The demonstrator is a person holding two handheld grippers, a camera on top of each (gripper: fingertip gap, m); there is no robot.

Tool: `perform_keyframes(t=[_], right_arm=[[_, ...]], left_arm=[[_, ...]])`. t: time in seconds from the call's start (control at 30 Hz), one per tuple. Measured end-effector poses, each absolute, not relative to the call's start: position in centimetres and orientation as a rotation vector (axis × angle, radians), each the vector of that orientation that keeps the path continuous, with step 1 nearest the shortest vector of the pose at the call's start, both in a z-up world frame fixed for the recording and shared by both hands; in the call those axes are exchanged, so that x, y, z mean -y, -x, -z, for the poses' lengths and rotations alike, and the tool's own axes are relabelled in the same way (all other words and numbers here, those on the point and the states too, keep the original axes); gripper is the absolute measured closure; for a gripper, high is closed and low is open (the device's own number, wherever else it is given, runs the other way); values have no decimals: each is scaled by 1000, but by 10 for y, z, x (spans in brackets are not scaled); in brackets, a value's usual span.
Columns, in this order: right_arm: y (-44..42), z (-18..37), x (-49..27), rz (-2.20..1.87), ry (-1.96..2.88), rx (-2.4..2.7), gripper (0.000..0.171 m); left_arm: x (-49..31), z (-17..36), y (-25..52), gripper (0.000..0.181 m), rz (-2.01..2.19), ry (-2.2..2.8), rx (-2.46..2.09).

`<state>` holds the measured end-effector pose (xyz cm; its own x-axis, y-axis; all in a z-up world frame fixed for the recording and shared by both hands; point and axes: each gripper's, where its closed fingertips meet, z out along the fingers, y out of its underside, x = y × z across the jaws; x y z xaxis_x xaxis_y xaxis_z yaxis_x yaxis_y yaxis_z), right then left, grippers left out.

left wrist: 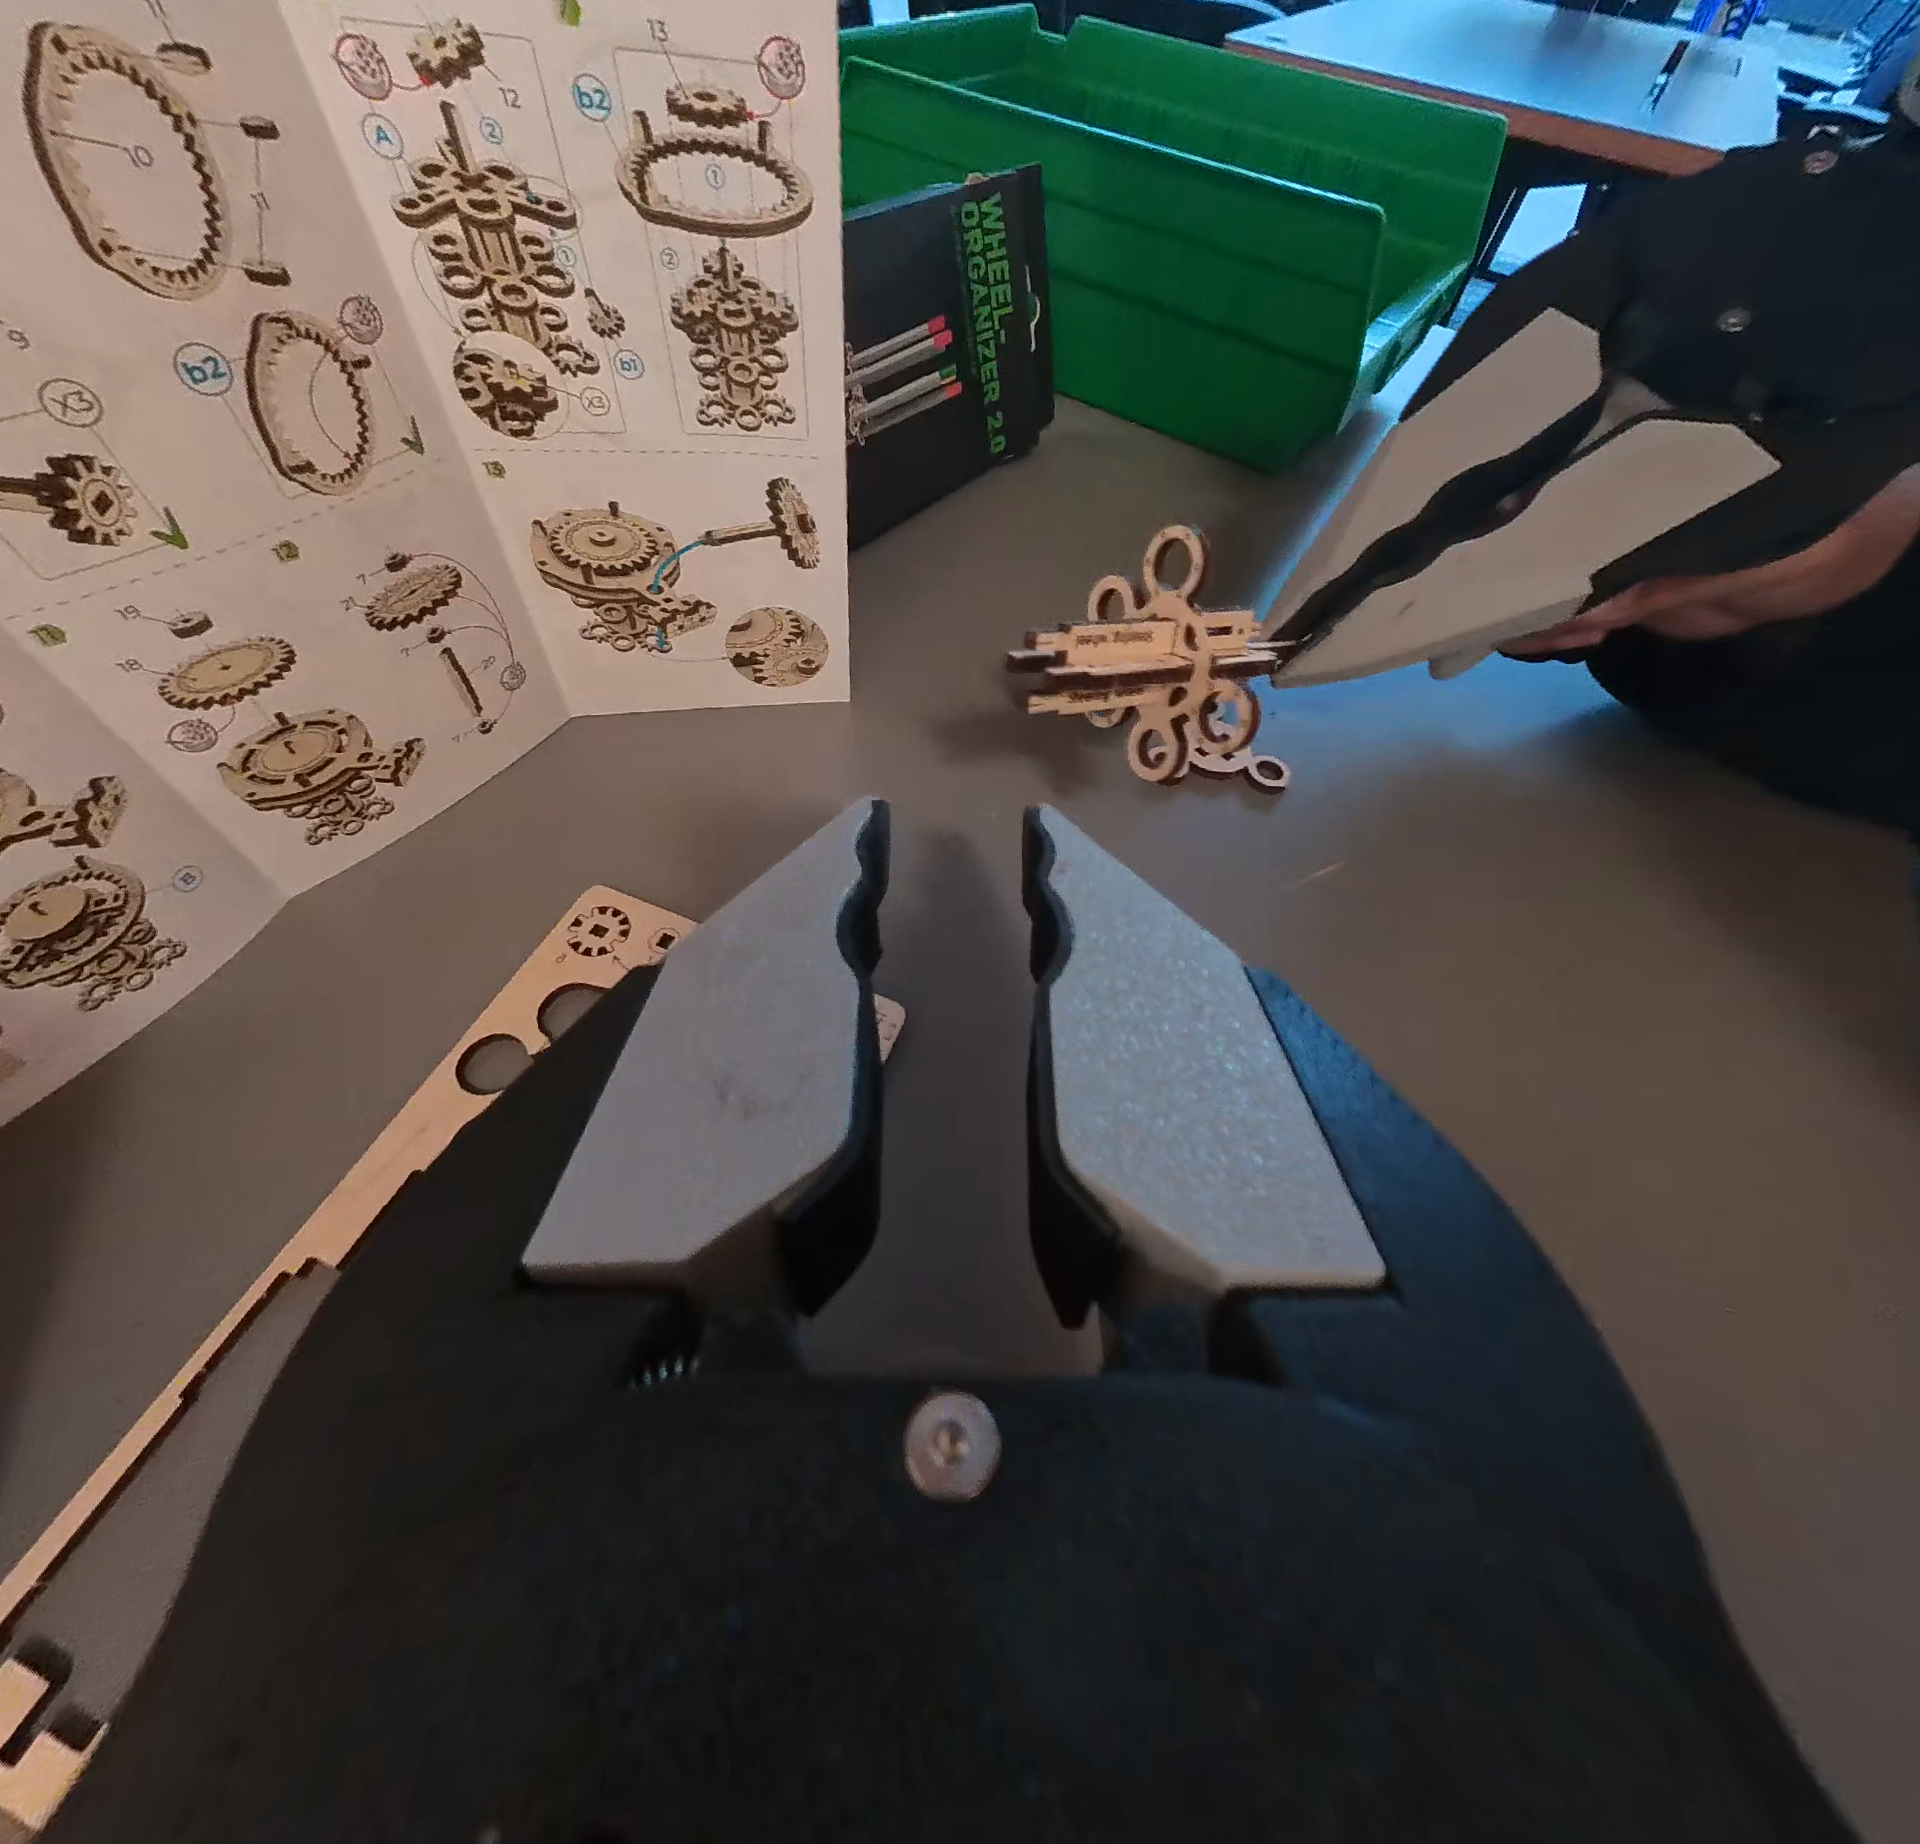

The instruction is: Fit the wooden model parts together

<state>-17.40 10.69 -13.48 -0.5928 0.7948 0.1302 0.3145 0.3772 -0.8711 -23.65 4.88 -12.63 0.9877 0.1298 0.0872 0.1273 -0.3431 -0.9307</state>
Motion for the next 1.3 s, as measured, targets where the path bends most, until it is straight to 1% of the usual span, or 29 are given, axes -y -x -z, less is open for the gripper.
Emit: perform_keyframes(t=[0.13, 0.3, 0.43, 0.57, 0.77, 0.97, 1.3], right_arm=[[171, 134, -105, -1183, 944, 2111, 171], [166, 132, -102, -1120, 801, 2135, 171], [164, 143, -101, -1036, 772, 2190, 171], [161, 151, -96, -986, 734, 2240, 171], [157, 152, -90, -947, 673, 2278, 171], [155, 133, -81, -1145, 720, 2246, 171], [153, 104, -69, -1390, 777, 2135, 170]], left_arm=[[-48, 127, 239, 159, -17, 1929, 186], [-50, 123, 230, 155, -21, 1920, 113], [-53, 122, 216, 149, -113, 1931, -32], [-60, 130, 194, 149, -187, 1954, -196], [-60, 158, 194, 165, -456, 2049, -408], [-61, 171, 188, 169, -413, 2092, -455], [-64, 149, 185, 169, -323, 1975, -374]])
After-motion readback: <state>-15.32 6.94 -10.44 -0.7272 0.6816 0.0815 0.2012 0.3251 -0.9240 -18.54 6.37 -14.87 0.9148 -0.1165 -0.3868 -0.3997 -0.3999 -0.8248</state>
